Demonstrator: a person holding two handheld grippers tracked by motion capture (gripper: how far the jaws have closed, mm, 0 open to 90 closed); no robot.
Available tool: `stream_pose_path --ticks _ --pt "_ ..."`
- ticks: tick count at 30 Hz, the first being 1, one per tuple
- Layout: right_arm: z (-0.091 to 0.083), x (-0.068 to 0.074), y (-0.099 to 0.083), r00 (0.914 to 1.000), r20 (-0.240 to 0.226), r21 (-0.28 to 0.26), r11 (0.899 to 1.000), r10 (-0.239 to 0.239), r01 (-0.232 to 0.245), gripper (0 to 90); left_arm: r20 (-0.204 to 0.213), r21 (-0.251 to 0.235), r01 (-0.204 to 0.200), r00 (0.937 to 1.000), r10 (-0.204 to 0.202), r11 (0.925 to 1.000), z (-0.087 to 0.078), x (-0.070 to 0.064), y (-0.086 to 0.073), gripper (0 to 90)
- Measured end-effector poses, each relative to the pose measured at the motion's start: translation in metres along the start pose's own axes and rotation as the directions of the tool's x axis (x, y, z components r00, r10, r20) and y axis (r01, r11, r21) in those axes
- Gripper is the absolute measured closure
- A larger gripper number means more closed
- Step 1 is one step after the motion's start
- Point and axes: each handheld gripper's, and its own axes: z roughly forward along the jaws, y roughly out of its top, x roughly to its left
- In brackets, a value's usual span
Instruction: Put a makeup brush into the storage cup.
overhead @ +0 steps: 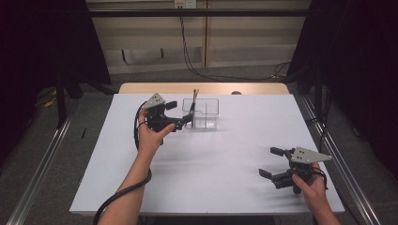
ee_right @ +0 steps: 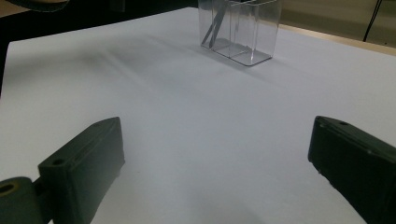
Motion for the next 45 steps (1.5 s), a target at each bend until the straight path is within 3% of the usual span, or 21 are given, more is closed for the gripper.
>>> stream_pose_path --ticks 19,33,45 --pt "0.003 0.002 0.002 1.0 -0.006 0.001 1.0 -0.006 0.006 3.0 0.015 -0.036 0.037 0.9992 -0.036 0.9987 -0.022 -0.003 -0.016 0.2" --pt "0.003 0.001 0.002 1.0 -0.005 -0.001 1.0 -0.006 0.006 2.9 0.028 -0.021 0.003 0.9996 -0.002 0.9998 -0.042 -0.006 -0.023 0.3" --pt "0.004 0.001 0.002 1.0 -0.004 -0.002 1.0 -0.007 0.007 2.9 0.039 -0.025 -0.003 0.9992 0.004 0.9997 -0.053 -0.008 -0.029 0.4"
